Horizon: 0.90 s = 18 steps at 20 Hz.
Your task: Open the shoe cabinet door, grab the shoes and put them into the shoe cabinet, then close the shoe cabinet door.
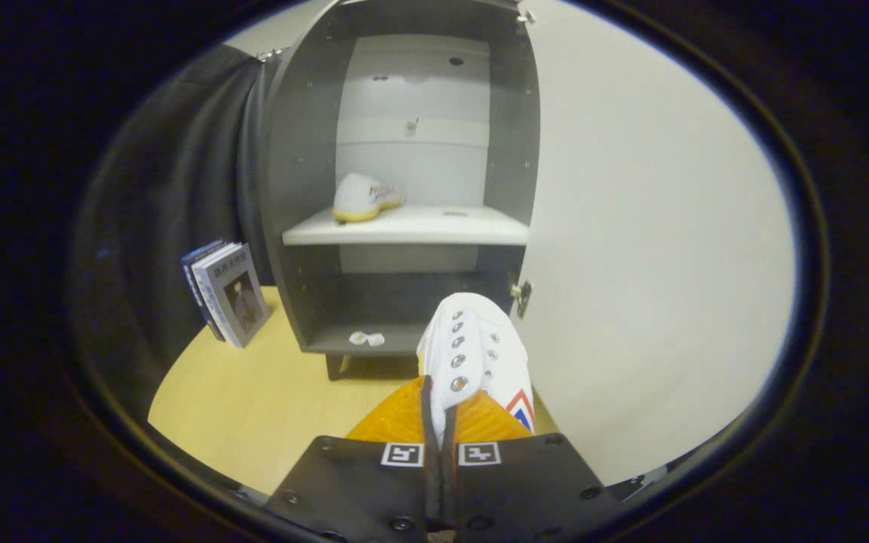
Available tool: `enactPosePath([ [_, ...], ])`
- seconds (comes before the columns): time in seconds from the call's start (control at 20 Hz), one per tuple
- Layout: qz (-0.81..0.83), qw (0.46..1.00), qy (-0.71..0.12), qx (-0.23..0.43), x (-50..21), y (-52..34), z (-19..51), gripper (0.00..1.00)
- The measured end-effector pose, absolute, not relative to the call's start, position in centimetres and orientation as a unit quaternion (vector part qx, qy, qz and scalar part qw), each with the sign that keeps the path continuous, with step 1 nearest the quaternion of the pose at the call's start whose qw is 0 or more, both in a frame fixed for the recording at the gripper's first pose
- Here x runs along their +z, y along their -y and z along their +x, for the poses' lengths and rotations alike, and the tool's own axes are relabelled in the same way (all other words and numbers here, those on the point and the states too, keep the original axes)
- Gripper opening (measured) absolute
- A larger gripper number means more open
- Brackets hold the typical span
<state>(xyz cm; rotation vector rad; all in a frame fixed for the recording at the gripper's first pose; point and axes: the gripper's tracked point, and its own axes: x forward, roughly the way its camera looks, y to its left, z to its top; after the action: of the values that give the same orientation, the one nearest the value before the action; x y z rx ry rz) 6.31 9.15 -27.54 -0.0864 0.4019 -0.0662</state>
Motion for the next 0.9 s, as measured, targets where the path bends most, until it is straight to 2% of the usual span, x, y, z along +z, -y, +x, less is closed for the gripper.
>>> enactPosePath([
  [0.15, -0.059, 0.984, -0.168, -0.025, -22.2, -9.6, 10.0, 0.02],
  [0.45, -0.077, 0.986, -0.146, 0.009, -17.2, -10.3, 22.0, 0.02],
  [0.65, -0.081, 0.985, -0.149, 0.022, -16.2, -9.9, 31.1, 0.03],
  [0.9, -0.070, 0.977, -0.198, 0.024, -19.6, -8.3, 39.7, 0.02],
])
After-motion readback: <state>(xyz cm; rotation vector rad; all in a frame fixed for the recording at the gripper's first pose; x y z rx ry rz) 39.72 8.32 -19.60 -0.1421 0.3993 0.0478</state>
